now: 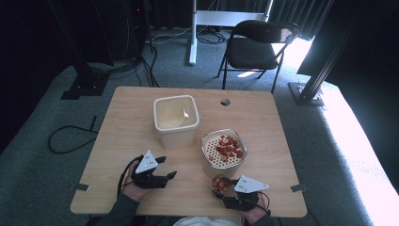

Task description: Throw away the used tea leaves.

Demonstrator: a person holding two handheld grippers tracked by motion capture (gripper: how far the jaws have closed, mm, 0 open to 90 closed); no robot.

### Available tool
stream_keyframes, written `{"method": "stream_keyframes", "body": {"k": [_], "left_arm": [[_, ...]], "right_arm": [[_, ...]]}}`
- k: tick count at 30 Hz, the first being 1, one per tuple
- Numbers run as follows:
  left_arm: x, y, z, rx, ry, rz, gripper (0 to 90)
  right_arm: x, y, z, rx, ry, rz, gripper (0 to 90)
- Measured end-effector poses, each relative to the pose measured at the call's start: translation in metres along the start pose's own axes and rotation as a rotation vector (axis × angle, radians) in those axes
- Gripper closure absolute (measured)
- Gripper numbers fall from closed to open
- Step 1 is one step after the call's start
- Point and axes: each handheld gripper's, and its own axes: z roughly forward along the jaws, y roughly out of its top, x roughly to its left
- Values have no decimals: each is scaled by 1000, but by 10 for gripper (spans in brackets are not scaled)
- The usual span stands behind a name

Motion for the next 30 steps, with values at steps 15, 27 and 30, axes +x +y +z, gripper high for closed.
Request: {"method": "stream_keyframes", "body": {"k": [15,27,30], "left_arm": [[30,0,-16,-19,16,-86,315],[54,4,-37,-24,115,-94,313],[59,5,-42,-12,144,-84,312]], "right_arm": [[-30,-10,-50,-26,-160,65,424],[-66,-8,-77,-44,-305,101,422],[-71,-7,-79,-48,-320,108,422]]}}
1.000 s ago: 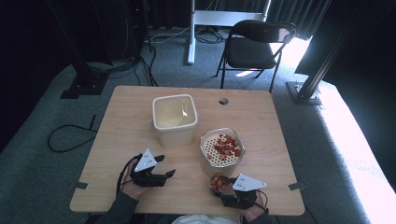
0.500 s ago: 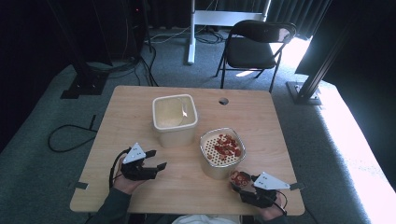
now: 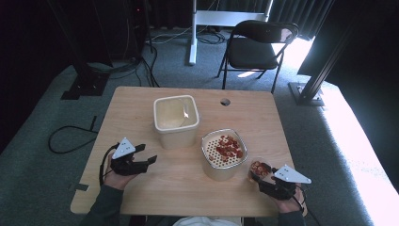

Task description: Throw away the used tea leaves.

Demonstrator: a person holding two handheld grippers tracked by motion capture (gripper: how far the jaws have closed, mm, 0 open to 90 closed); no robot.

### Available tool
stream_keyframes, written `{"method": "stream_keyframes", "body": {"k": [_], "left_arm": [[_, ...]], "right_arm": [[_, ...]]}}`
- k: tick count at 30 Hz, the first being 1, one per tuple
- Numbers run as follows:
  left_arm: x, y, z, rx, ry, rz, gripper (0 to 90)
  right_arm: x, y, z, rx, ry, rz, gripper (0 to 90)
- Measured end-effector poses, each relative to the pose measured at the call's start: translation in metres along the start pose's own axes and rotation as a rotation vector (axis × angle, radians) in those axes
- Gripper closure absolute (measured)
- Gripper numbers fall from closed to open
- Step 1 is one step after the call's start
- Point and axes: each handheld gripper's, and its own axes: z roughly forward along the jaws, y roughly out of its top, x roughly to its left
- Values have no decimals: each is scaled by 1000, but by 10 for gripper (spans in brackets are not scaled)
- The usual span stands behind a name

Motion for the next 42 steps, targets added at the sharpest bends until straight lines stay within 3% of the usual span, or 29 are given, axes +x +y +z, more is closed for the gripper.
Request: {"method": "stream_keyframes", "body": {"k": [5,14,29,42], "left_arm": [[20,-4,-13,-5,52,-25,313],[30,-21,-8,37,93,-34,313],[24,-45,13,72,88,-61,313],[10,-51,36,128,50,-43,313]], "right_arm": [[-15,7,4,-14,-31,17,422],[-26,25,16,-26,-42,-6,422],[-33,67,29,-62,-57,-48,423],[-33,96,30,-32,-103,-93,424]]}}
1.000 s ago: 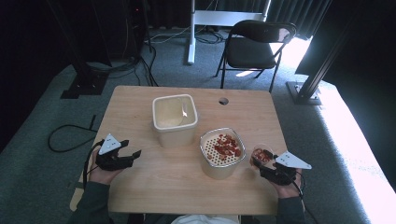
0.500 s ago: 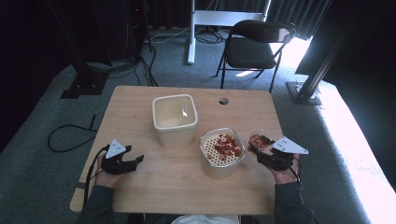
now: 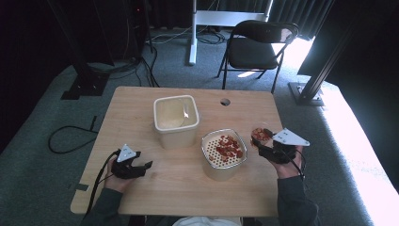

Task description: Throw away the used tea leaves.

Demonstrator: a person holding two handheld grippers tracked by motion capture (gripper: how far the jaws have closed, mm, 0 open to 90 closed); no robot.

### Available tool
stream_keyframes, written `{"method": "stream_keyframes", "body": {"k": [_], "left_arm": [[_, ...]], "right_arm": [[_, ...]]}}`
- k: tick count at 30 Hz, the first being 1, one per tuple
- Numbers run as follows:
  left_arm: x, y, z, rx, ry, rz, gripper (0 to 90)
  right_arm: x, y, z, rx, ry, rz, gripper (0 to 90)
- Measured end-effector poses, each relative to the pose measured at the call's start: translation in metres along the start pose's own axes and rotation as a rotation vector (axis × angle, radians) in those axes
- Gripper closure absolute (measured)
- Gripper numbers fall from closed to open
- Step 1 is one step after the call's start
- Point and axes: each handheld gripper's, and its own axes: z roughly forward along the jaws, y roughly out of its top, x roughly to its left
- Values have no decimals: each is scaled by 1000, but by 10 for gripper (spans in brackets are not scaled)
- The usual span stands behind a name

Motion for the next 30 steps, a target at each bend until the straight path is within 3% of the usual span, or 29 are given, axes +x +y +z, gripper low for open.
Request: {"method": "stream_keyframes", "body": {"k": [12,17,30], "left_arm": [[-1,-2,7,18,-1,4,313],[-1,-3,10,28,2,9,313],[-3,-4,14,49,2,22,313]], "right_arm": [[8,22,0,7,-36,-83,425],[15,30,3,25,-62,-158,426],[30,39,8,54,-109,-295,435]]}}
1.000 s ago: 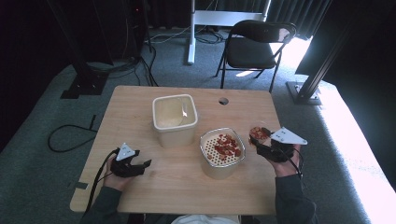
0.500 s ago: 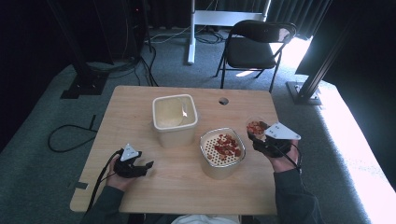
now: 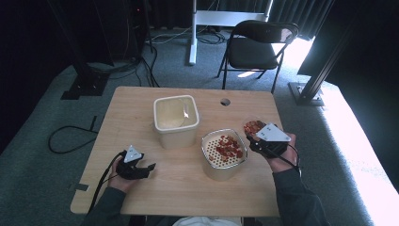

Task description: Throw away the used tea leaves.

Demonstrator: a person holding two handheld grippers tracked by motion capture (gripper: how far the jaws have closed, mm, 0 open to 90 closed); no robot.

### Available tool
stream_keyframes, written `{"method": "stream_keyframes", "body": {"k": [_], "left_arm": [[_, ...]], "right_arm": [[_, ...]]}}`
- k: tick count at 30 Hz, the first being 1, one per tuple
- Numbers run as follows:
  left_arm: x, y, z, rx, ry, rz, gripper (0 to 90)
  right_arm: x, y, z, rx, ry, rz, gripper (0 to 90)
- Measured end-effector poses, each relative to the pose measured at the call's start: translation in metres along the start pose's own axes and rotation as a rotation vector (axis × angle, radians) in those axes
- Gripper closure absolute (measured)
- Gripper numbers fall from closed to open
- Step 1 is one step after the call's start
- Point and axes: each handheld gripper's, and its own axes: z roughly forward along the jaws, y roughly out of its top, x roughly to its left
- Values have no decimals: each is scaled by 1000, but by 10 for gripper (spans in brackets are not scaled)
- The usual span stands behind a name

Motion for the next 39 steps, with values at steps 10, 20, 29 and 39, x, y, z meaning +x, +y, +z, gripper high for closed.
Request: {"method": "stream_keyframes", "body": {"k": [10,20,29,39], "left_arm": [[-1,0,3,12,-3,7,313],[-3,0,6,25,-8,16,313],[-4,1,7,33,-5,19,313],[-5,1,8,34,-2,19,314]], "right_arm": [[7,6,2,14,-19,-94,442],[10,6,2,23,-29,-133,446],[16,9,0,28,-28,-191,448],[25,14,0,41,-44,-274,450]]}}
